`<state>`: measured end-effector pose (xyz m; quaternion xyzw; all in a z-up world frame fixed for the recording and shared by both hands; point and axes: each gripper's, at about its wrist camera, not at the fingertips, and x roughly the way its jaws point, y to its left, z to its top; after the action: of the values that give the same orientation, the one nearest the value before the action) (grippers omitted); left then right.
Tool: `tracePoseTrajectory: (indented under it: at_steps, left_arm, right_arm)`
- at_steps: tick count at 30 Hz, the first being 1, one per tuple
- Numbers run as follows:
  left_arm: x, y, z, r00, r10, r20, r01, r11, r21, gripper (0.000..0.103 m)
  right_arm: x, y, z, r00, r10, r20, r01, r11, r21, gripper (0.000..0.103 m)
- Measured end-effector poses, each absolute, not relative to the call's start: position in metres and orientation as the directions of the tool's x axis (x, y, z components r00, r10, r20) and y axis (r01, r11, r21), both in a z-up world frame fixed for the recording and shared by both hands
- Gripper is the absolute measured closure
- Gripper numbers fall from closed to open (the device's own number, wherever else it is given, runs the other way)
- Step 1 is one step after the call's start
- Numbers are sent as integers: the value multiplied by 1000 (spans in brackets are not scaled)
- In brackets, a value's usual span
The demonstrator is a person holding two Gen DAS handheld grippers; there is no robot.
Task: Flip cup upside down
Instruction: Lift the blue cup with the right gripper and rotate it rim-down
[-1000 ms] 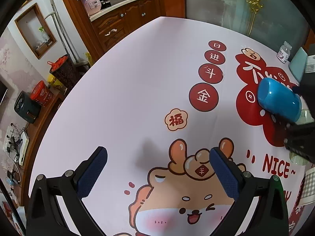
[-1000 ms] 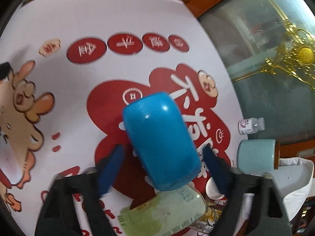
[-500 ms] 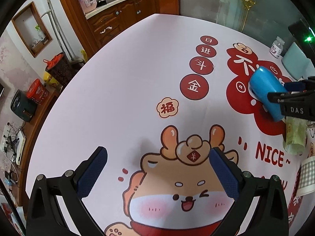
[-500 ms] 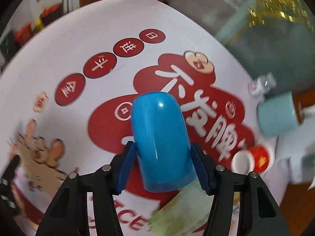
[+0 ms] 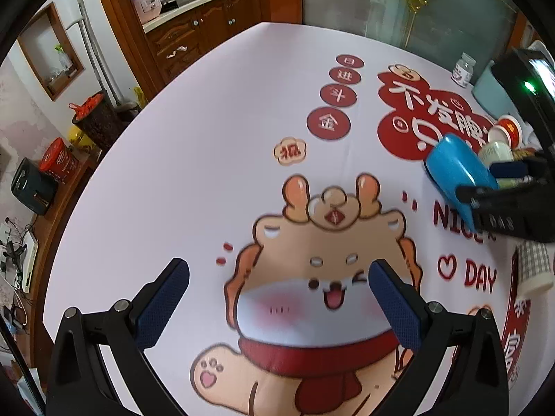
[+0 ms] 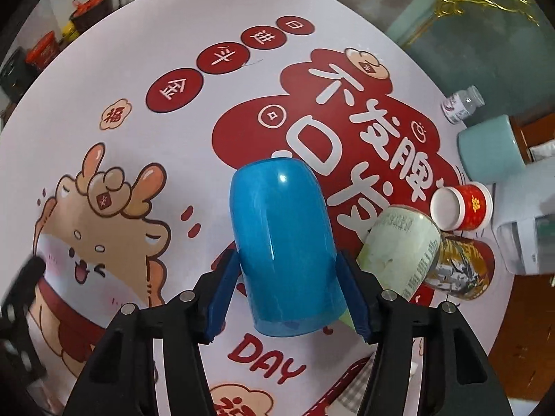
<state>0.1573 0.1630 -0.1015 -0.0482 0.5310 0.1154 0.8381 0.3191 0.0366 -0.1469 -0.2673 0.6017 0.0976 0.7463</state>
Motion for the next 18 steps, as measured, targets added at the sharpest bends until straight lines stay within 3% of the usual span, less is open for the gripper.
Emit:
tracePoseTrajectory:
  at_steps: [8,14,18]
  left_arm:
    - [138,169,-97,410,142,-901,-253,967,37,1]
    - [131,176,-93,414,152,-898,-259,965,44,1]
    - [128,175,-89,425,142,-894,-247,968,37,1]
  right_arm:
    - [329,45,-171,297,-314,-902,-425,802,-419,37]
    - [340,26,-158,288,-234,-929,-344,880,-328,39]
    - [331,8,-129,272,-114,-956,-272,943,-190,40]
